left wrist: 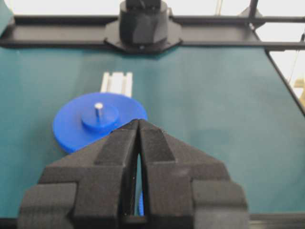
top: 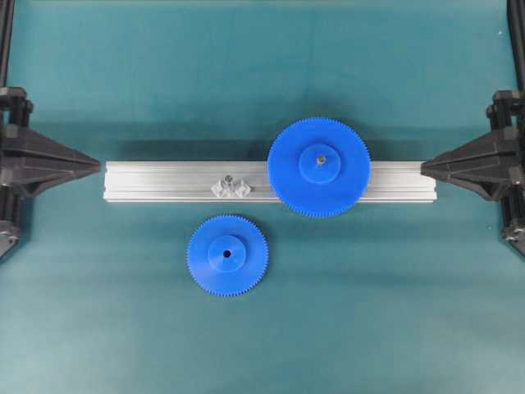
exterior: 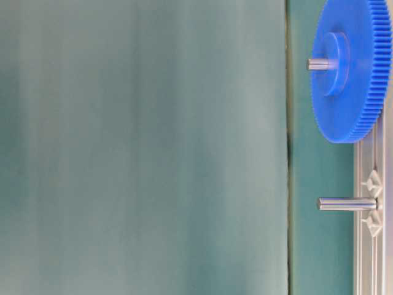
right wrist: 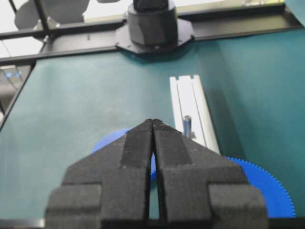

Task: Insert the small gear onto the shaft.
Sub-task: 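Move the left gripper over the small blue gear on the table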

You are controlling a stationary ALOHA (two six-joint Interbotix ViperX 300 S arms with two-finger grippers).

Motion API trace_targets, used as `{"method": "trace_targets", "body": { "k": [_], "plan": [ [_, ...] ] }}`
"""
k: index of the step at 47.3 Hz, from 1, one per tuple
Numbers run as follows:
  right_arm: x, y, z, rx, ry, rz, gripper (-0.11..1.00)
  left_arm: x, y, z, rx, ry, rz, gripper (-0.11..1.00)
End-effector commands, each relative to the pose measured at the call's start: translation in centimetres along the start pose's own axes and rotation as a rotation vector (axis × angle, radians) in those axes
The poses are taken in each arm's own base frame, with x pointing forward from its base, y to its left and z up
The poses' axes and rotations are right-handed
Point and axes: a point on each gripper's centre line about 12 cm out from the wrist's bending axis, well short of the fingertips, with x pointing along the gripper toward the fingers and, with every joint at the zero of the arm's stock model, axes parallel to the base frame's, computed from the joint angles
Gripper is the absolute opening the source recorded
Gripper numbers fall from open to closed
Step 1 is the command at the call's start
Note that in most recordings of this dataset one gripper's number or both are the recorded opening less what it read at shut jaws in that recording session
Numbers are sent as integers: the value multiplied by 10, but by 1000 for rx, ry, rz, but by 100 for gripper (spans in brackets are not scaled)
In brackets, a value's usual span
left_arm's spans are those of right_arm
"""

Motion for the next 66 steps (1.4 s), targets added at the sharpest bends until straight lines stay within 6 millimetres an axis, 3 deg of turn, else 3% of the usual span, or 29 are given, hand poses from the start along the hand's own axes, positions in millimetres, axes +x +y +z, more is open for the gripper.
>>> {"method": "trace_targets", "body": {
  "k": [1,29,46,66],
  "plan": [
    [2,2,11,12,-30,6,5,7,-1,8,-1,5,-5,1],
    [2,0,9,11,-24,-5,4,27,-5,-9,-56,185,-16,1],
    [1,-3,9,14,-24,-16,4,69,-7,-20,-52,327,-15,1],
    [0,-3,8,12,-25,-17,4,84,-16,-33,-36,409,-46,1]
  ]
}}
